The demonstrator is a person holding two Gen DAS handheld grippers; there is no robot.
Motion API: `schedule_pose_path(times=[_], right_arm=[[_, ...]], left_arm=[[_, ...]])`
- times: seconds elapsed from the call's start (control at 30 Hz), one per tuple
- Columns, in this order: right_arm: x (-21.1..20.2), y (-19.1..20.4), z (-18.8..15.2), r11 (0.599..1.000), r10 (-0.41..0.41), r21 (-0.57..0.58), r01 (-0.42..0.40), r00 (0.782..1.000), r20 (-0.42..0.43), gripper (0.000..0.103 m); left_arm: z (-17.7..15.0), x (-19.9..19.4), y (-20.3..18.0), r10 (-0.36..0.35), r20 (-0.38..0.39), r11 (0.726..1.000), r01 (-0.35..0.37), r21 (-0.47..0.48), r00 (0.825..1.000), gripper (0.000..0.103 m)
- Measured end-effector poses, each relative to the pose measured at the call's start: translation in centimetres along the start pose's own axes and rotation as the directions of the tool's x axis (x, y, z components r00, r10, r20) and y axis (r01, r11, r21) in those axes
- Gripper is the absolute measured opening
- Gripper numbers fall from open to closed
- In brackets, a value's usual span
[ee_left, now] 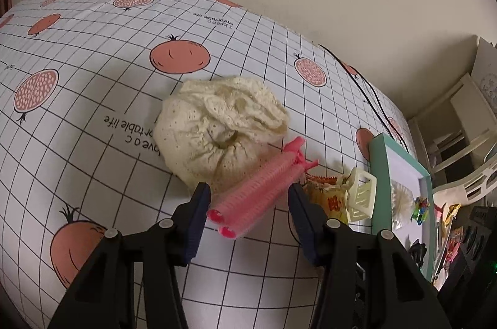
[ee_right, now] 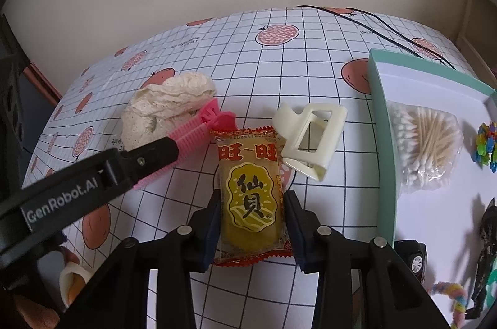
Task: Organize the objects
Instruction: 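Grasp the pink hair roller with the left tool while right grasps the yellow snack packet, then lift the roller with the left tool and packet with the right toward the tray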
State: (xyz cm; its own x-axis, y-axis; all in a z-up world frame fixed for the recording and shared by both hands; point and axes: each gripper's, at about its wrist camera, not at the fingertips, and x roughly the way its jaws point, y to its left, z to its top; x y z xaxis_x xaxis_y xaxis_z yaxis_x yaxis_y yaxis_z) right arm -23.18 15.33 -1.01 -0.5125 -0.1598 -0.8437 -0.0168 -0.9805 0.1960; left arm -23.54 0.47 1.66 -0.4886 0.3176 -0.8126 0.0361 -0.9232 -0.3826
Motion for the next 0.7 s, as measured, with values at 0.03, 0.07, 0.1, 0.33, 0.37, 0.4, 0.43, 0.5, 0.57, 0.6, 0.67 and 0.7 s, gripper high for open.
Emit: schedule_pose_path(times=[0.03,0.07,0.1,0.33,0.37,0.4,0.43,0.5,0.57,0.6,0.67,0.7], right_arm=[[0.0,0.0,0.0,1.000,-0.001,-0.001,0.001,1.000,-0.001,0.041],[0.0,0.0,-0.1,1.000,-0.004,-0.004,0.004,1.000,-0.002,0.041],[-0.1,-0.1,-0.2,1.000,-0.005,-0.005,0.005,1.000,-0.003,0.041],[-0.3,-0.5,-0.4,1.000,-0.003,-0.001,0.003,1.000,-0.008,0.041],[-0.4,-0.5,-0.4,1.000,-0.002,0.001,0.002,1.000,-0.009,0.041],[-0.4,-0.6,-0.4,1.000,0.000,0.003,0.000,1.000,-0.010,0.041],[-0.4,-0.7,-0.4,1.000,0.004,0.005,-0.004,1.000,-0.011,0.041],[-0.5,-0.9,-0.5,1.000,0.010,0.007,-0.010,1.000,-0.013,0.040],[-0.6,-1.0,-0.5,1.000,0.015,0.009,-0.014,1.000,-0.015,0.040],[-0.7,-1.1,-0.6,1.000,0.017,0.012,-0.017,1.000,-0.016,0.040],[-0.8,-1.3,-0.6,0.999,0.023,0.026,-0.022,1.000,-0.016,0.040],[-0.9,-1.4,-0.7,0.999,0.028,0.033,-0.028,0.999,-0.015,0.040]], left_arm=[[-0.1,0.1,-0.1,0.000,-0.005,1.000,0.000,0.002,1.000,0.054],[-0.3,0.1,-0.3,0.001,-0.008,1.000,-0.001,0.006,1.000,0.054],[-0.4,0.2,-0.5,0.005,-0.012,1.000,-0.005,0.011,1.000,0.054],[-0.9,0.3,-1.3,0.009,-0.025,0.999,-0.008,0.037,1.000,0.043],[-1.0,0.2,-1.4,0.009,-0.027,0.999,-0.007,0.042,1.000,0.041],[-1.0,0.2,-1.6,0.008,-0.027,0.999,-0.006,0.049,1.000,0.039],[-1.0,0.2,-1.6,0.008,-0.027,0.999,-0.006,0.053,1.000,0.039],[-0.9,0.1,-1.8,0.012,-0.024,0.998,-0.010,0.067,1.000,0.036],[-0.9,0.0,-1.9,0.016,-0.020,0.997,-0.014,0.076,1.000,0.035],[-0.9,-0.1,-2.0,0.015,-0.018,0.997,-0.014,0.079,1.000,0.034],[-0.9,-0.4,-2.1,0.013,-0.007,0.996,-0.013,0.083,1.000,0.033],[-0.8,-0.6,-2.1,0.007,0.001,0.997,-0.007,0.082,1.000,0.032]])
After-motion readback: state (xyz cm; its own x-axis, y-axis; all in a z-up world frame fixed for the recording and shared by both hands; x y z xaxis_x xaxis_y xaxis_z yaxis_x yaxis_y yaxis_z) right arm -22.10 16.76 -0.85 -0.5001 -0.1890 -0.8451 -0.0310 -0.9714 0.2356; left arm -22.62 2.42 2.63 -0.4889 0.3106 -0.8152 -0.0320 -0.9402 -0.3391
